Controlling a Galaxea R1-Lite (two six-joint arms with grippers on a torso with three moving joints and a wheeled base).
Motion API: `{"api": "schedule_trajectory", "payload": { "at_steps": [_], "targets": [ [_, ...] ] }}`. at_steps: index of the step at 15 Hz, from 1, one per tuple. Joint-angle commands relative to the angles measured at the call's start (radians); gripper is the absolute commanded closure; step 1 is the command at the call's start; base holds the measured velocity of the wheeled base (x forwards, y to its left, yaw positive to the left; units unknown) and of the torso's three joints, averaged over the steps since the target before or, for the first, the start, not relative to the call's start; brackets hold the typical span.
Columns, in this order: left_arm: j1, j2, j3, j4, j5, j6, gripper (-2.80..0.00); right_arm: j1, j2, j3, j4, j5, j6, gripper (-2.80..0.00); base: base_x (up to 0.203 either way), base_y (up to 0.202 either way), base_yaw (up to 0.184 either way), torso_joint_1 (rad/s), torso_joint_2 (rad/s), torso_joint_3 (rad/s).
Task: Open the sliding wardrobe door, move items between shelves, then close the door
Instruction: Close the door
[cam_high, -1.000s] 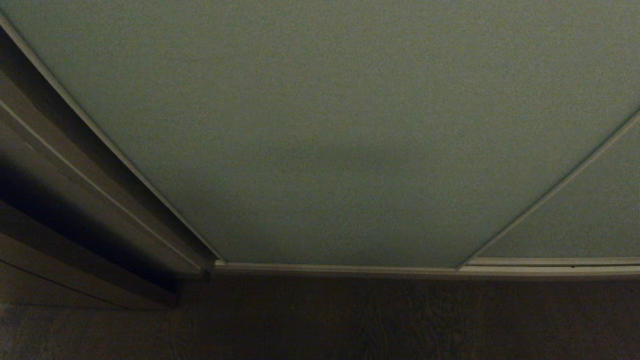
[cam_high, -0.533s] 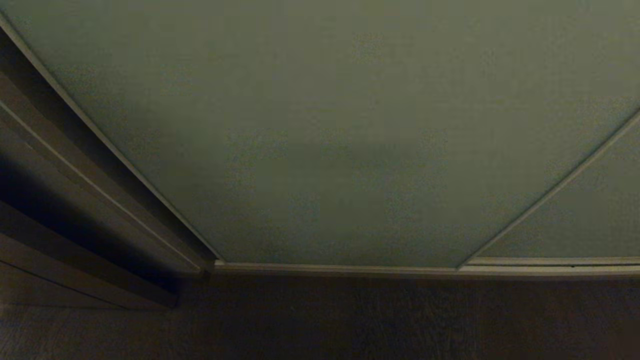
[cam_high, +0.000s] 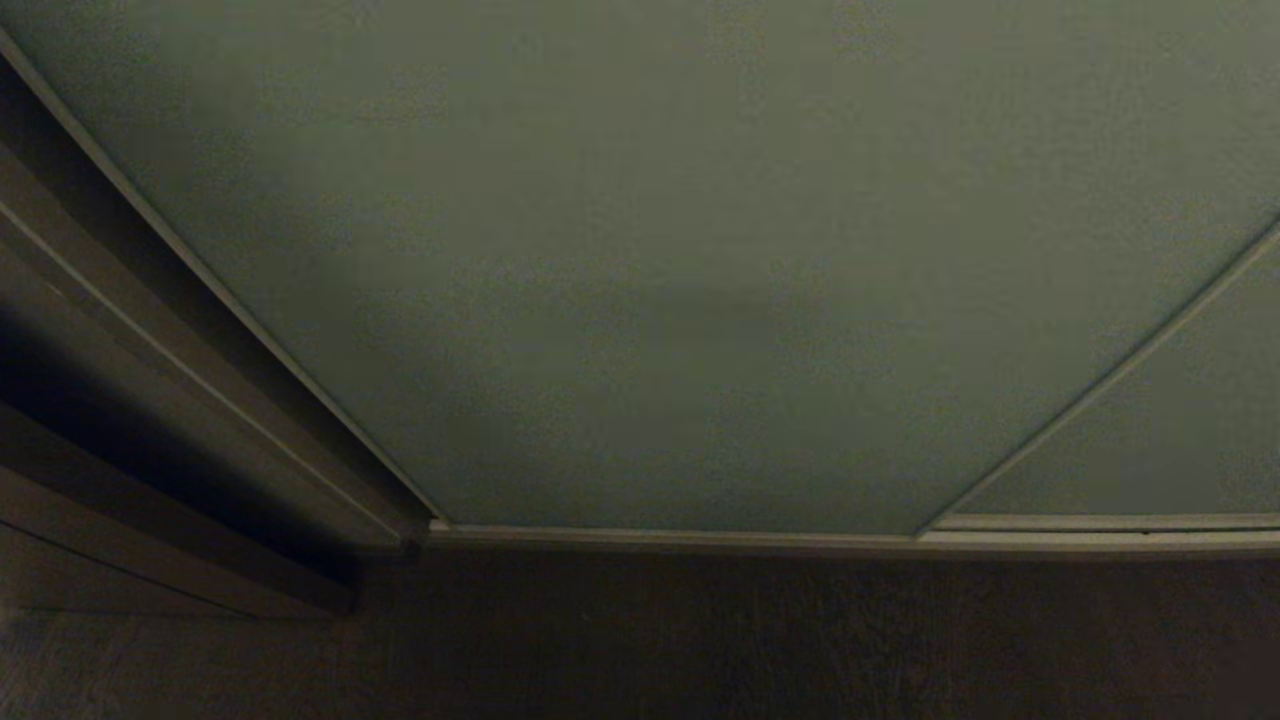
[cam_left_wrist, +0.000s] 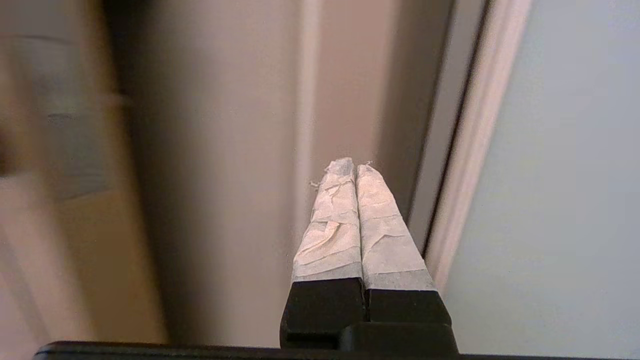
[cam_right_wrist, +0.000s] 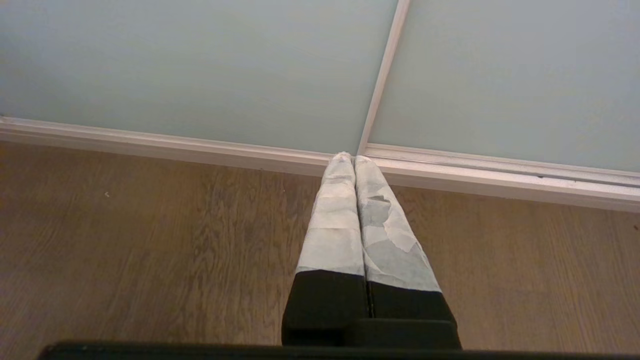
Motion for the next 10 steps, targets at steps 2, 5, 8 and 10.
{"api": "schedule_trajectory", "payload": {
  "at_steps": [2, 5, 8, 10],
  "targets": [
    [0.0, 0.121, -0.09, -0.001, -0.013, -0.001, 0.0, 0.0, 0.002, -0.001, -0.001, 0.0, 0.0, 0.0, 0.0, 0.0, 0.0, 0.0, 0.0, 0.0],
    [0.0, 0.165, -0.16, 0.05, -0.082, -0.006, 0.0, 0.001, 0.002, 0.0, -0.001, 0.0, 0.0, 0.0, 0.0, 0.0, 0.0, 0.0, 0.0, 0.0],
    [0.002, 0.208, -0.224, 0.096, -0.088, -0.01, 0.0, 0.0, 0.002, 0.0, -0.001, 0.0, 0.0, 0.0, 0.0, 0.0, 0.0, 0.0, 0.0, 0.0],
    [0.013, 0.234, -0.26, 0.097, -0.079, -0.012, 0.0, 0.001, 0.002, 0.0, -0.001, 0.0, 0.0, 0.0, 0.0, 0.0, 0.0, 0.0, 0.0, 0.0]
  ]
}}
